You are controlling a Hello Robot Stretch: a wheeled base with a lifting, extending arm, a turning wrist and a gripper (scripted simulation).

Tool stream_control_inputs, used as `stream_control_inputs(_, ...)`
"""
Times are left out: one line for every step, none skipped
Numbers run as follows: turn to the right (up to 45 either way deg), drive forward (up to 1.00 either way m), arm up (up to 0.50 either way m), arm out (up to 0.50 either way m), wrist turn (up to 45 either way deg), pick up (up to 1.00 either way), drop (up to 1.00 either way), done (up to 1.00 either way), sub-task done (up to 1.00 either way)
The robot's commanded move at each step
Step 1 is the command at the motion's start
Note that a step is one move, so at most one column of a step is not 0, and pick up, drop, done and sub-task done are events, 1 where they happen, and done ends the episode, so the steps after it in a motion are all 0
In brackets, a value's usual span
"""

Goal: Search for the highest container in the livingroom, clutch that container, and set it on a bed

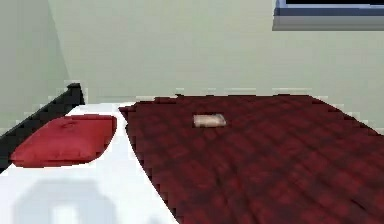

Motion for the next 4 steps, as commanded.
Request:
stream_control_inputs(-45.0,0.0,0.0,0.0,0.0,0.0,0.0,0.0,0.0)
stream_control_inputs(-27.0,0.0,0.0,0.0,0.0,0.0,0.0,0.0,0.0)
stream_control_inputs(0.0,0.0,0.0,0.48,0.0,0.0,0.0,0.0,0.0)
stream_control_inputs(0.0,0.0,0.0,0.0,45.0,0.0,0.0,0.0,0.0)
